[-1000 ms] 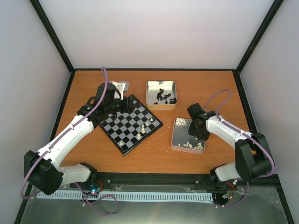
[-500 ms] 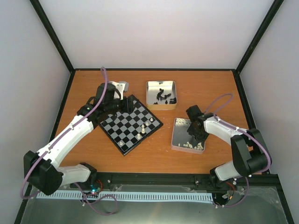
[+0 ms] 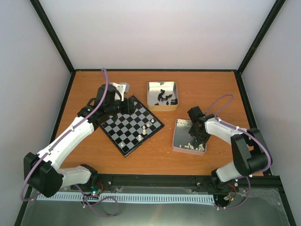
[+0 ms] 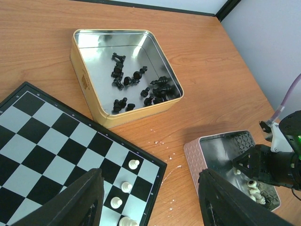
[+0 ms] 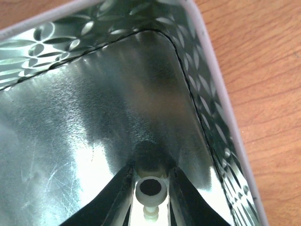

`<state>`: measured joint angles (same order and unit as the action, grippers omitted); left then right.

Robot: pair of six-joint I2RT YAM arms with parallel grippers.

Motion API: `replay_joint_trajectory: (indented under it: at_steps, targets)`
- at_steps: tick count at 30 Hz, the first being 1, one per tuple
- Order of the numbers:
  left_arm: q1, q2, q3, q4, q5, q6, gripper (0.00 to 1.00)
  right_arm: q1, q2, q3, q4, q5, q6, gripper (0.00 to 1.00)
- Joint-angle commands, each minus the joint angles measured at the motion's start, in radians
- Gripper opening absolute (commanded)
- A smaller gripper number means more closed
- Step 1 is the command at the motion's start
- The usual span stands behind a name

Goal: Set up the chess pieces on the board
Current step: Pick up the chess piece from the storage box.

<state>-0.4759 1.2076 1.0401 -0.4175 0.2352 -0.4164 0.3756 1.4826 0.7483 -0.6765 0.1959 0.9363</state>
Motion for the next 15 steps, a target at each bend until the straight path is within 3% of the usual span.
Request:
replay_joint_trajectory:
  at_steps: [1,8,15]
  targets:
    - [0.006,-0.024,0.0,0.015,-0.007,0.006,0.55,-0.008,0.023,-0.024,0.026,0.005,-0.022,0.21]
    - [0.006,-0.041,-0.016,0.025,0.006,-0.008,0.57,-0.015,-0.011,-0.005,0.031,-0.044,-0.049,0.15]
    - [0.003,-0.044,-0.073,0.154,0.155,0.002,0.64,-0.044,-0.128,0.121,0.052,-0.349,-0.034,0.18]
